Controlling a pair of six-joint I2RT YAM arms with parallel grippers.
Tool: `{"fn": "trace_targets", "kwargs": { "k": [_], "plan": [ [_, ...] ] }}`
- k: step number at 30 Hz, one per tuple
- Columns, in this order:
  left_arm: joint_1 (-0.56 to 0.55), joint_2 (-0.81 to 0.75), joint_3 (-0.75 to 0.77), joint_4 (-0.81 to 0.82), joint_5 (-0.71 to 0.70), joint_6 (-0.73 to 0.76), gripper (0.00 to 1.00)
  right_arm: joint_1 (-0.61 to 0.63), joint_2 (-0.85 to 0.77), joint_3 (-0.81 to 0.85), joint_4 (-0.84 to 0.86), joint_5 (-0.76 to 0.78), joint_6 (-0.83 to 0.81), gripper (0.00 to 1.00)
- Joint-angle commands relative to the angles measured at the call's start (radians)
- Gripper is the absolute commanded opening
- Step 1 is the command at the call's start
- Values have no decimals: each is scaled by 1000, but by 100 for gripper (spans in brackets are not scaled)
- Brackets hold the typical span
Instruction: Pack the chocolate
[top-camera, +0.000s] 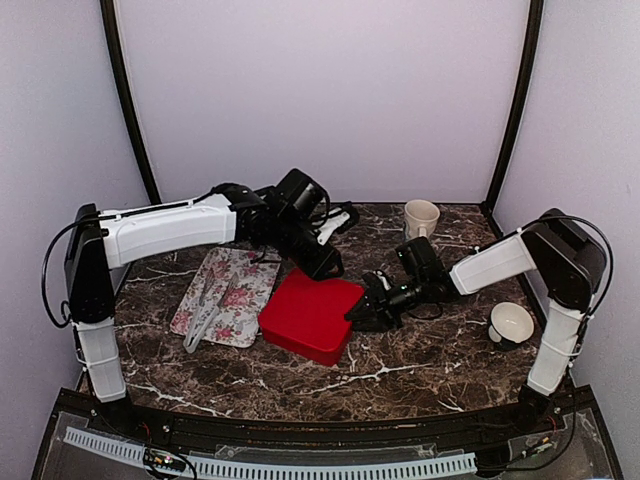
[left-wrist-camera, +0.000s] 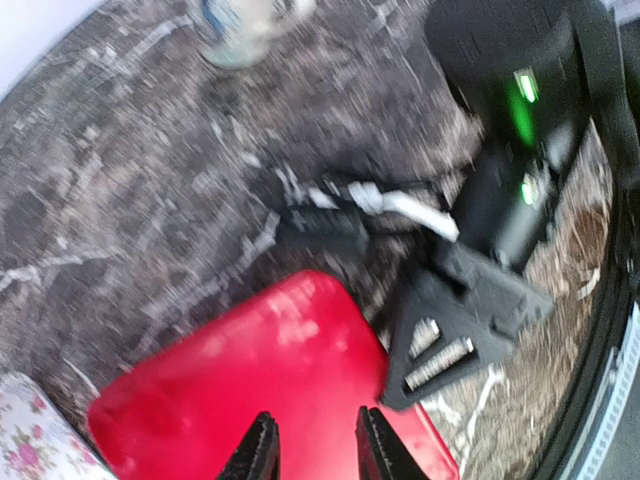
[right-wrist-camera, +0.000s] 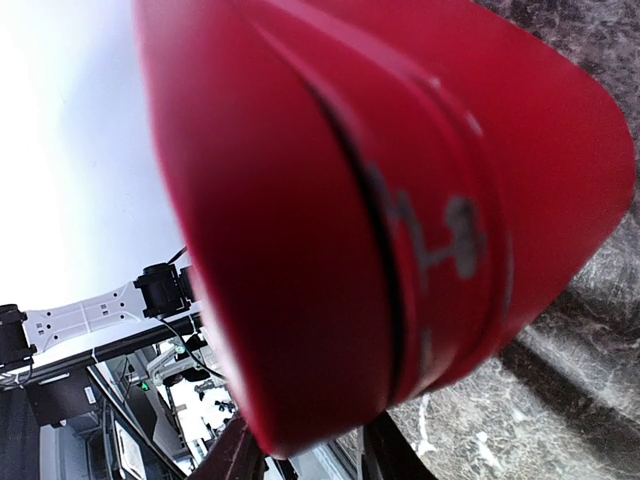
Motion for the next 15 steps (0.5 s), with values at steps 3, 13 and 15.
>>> {"fn": "trace_targets", "kwargs": {
  "k": [3,13,15],
  "plan": [
    [19,110,100,33,-32,-50,27,11,32,-31,-25,150,10,31],
    [21,364,169,-39,13,-62,26,11,38,-43,-11,158,23,27],
    [22,358,206,-92,0,-63,26,11,31,-42,-15,157,23,27]
  ]
}}
